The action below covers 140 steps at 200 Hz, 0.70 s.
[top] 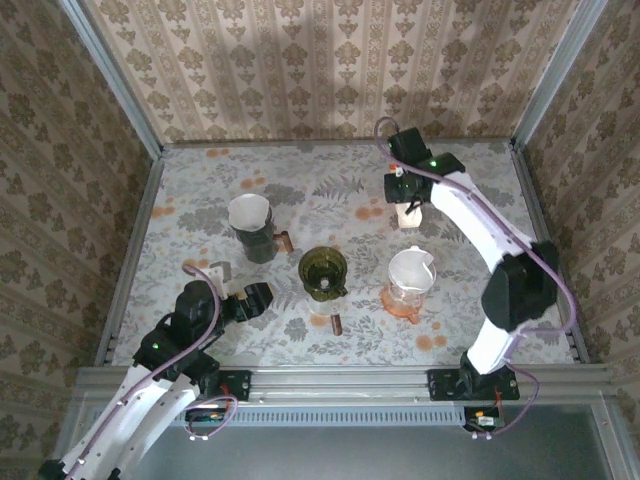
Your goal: Place the coffee filter in the dripper
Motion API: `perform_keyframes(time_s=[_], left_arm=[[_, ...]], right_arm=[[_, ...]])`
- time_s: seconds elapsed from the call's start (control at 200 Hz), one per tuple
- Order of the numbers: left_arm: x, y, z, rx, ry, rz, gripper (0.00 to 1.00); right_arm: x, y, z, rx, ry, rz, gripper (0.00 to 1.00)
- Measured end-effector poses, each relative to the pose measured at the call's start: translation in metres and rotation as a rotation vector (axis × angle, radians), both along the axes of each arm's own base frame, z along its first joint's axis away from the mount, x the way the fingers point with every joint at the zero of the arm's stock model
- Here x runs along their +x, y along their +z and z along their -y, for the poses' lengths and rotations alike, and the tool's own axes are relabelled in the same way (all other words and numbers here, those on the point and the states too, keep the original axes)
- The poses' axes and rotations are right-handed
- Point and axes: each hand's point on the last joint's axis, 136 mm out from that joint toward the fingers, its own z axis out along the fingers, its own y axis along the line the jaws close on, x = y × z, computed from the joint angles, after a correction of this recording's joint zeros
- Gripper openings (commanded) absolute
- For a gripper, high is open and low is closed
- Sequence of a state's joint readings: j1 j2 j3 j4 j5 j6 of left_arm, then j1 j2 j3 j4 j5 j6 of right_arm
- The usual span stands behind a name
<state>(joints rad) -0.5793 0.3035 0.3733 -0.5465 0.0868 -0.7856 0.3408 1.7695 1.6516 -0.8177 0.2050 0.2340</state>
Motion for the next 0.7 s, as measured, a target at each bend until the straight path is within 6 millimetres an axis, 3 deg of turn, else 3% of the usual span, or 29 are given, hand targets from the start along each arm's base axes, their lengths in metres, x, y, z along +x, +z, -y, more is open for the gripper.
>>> perform_keyframes(time_s=[0.115,0.25,0.46,0.7], left_arm=[[0.001,-0.001,-0.001,0.004,0.005,-0.006,1.00],[0.003,-0.006,0.001,0.018,0.006,-0.026,1.00],[0.009,-0.015,0.003,0.037,0.010,-0.066,1.00],[0.013,-0.012,0.006,0.024,0.005,-0.057,1.00]], right_arm=[[0.029,-0.018,0.014,-0.023,-0.025,-0.036,0.38],[0.047,-0.031,0.026,-0.044,-0.035,-0.064,0.37],[0.052,-0.051,0.025,-0.067,-0.010,-0.108,0.37],[0.053,-0.064,0.025,-0.087,0.011,-0.136,0.34]])
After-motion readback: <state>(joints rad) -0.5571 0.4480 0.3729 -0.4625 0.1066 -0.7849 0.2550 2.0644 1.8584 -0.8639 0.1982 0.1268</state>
